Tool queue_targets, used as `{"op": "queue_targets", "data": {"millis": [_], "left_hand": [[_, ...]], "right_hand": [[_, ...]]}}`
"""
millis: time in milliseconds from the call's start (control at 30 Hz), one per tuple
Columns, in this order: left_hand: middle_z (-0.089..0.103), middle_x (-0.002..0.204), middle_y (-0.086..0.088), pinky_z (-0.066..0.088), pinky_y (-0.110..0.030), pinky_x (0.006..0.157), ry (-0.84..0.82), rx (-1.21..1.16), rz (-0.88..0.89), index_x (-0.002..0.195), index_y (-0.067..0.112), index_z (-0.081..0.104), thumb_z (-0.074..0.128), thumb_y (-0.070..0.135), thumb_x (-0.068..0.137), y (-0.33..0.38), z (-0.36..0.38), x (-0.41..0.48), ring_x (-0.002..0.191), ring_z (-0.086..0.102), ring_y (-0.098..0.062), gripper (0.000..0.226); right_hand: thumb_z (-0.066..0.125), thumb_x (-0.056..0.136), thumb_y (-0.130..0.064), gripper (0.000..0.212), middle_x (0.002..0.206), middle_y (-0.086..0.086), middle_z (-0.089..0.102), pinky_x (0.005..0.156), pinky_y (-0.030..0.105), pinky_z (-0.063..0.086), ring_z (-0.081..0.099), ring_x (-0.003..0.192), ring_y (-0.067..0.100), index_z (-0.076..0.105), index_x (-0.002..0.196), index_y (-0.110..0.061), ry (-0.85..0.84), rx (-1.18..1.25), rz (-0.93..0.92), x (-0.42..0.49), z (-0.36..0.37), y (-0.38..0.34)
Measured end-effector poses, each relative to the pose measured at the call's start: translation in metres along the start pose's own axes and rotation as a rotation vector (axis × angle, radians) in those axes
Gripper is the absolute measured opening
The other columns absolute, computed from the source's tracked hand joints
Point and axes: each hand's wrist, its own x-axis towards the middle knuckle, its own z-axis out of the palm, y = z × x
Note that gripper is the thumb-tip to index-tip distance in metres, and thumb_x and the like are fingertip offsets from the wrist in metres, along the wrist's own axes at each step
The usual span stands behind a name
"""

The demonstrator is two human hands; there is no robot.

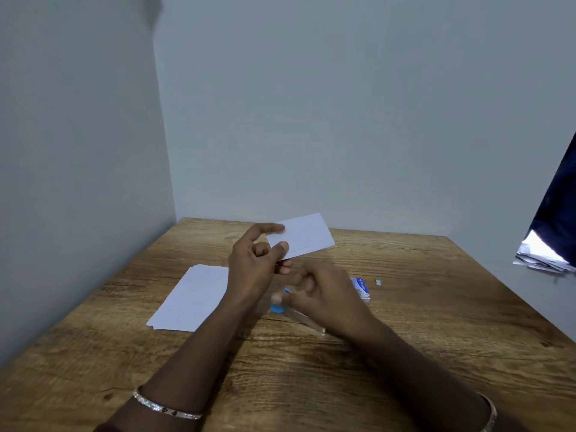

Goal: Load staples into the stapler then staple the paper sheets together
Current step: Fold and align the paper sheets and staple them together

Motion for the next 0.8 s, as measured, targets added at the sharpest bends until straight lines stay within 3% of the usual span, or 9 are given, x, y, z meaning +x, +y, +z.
{"op": "queue_targets", "data": {"millis": [67, 167, 300, 400, 500, 567, 633, 700, 800], "left_hand": [[0.049, 0.053, -0.005, 0.062, -0.043, 0.073, 0.003, 0.017, -0.017, 0.1, 0.018, 0.077, 0.068, 0.007, 0.092, -0.001, -0.001, 0.001, 0.061, 0.074, -0.026, 0.016], [0.077, 0.073, -0.013, 0.061, -0.03, 0.065, 0.006, -0.045, -0.077, 0.094, 0.014, 0.08, 0.069, 0.008, 0.091, 0.001, 0.003, -0.001, 0.07, 0.076, -0.027, 0.013], [0.08, 0.084, -0.013, 0.061, -0.024, 0.063, -0.025, -0.148, -0.162, 0.085, 0.011, 0.082, 0.065, 0.004, 0.091, 0.001, 0.007, -0.003, 0.077, 0.079, -0.029, 0.019], [0.08, 0.087, -0.017, 0.061, -0.025, 0.064, -0.064, -0.224, -0.209, 0.082, 0.008, 0.082, 0.059, 0.008, 0.093, 0.001, 0.006, -0.003, 0.079, 0.079, -0.031, 0.025], [0.079, 0.088, -0.024, 0.062, -0.029, 0.063, -0.103, -0.285, -0.3, 0.085, 0.001, 0.079, 0.053, 0.022, 0.087, 0.0, 0.008, -0.003, 0.08, 0.079, -0.033, 0.034], [0.078, 0.081, -0.02, 0.058, -0.029, 0.054, -0.122, -0.246, -0.304, 0.082, 0.003, 0.077, 0.052, 0.025, 0.081, -0.001, 0.008, -0.003, 0.068, 0.075, -0.029, 0.032], [0.072, 0.066, -0.006, 0.047, -0.025, 0.046, -0.106, -0.091, -0.217, 0.067, 0.014, 0.072, 0.055, 0.021, 0.077, -0.002, 0.008, -0.005, 0.057, 0.062, -0.019, 0.02], [0.066, 0.066, 0.001, 0.045, -0.026, 0.05, -0.094, 0.067, -0.116, 0.067, 0.017, 0.07, 0.06, 0.022, 0.077, -0.001, 0.006, -0.007, 0.064, 0.059, -0.016, 0.016], [0.067, 0.08, -0.002, 0.046, -0.032, 0.062, -0.057, 0.129, -0.062, 0.076, 0.018, 0.073, 0.074, 0.029, 0.084, 0.001, 0.005, -0.007, 0.08, 0.063, -0.021, 0.014]], "right_hand": [[0.074, 0.078, -0.056, 0.039, 0.059, -0.009, 0.056, 0.053, 0.026, 0.043, 0.055, 0.059, 0.007, 0.058, 0.066, -0.022, 0.249, -0.014, -0.078, 0.002, -0.013, 0.004], [0.073, 0.082, -0.026, 0.013, 0.073, -0.008, 0.058, 0.066, 0.031, 0.043, 0.053, 0.075, 0.014, 0.062, 0.079, -0.021, 0.491, -0.106, -0.242, 0.003, -0.031, 0.011], [0.073, 0.077, -0.023, 0.028, 0.106, -0.008, 0.066, 0.084, 0.037, 0.037, 0.051, 0.106, 0.018, 0.07, 0.105, -0.026, 0.381, -0.215, -0.248, 0.005, -0.034, 0.017], [0.078, 0.084, -0.021, 0.016, 0.104, -0.013, 0.07, 0.087, 0.037, 0.032, 0.053, 0.109, 0.015, 0.075, 0.098, -0.028, 0.316, -0.121, -0.204, 0.007, -0.031, 0.02], [0.079, 0.087, -0.021, 0.006, 0.094, -0.011, 0.073, 0.09, 0.043, 0.039, 0.058, 0.101, 0.017, 0.078, 0.093, -0.022, 0.346, -0.032, -0.18, 0.009, -0.032, 0.023], [0.08, 0.087, -0.02, 0.005, 0.089, -0.011, 0.073, 0.086, 0.043, 0.043, 0.06, 0.097, 0.017, 0.079, 0.092, -0.021, 0.348, 0.02, -0.159, 0.01, -0.032, 0.026], [0.079, 0.087, -0.023, 0.004, 0.088, -0.017, 0.072, 0.079, 0.034, 0.042, 0.06, 0.096, 0.009, 0.08, 0.091, -0.024, 0.29, 0.152, -0.085, 0.012, -0.032, 0.027], [0.078, 0.089, -0.024, 0.005, 0.084, -0.017, 0.076, 0.07, 0.027, 0.042, 0.064, 0.088, 0.0, 0.081, 0.089, -0.028, 0.208, 0.306, -0.005, 0.013, -0.031, 0.03], [0.081, 0.086, -0.026, 0.006, 0.089, -0.01, 0.079, 0.063, 0.03, 0.049, 0.072, 0.082, 0.011, 0.081, 0.091, -0.029, 0.161, 0.504, 0.083, 0.015, -0.031, 0.032]]}}
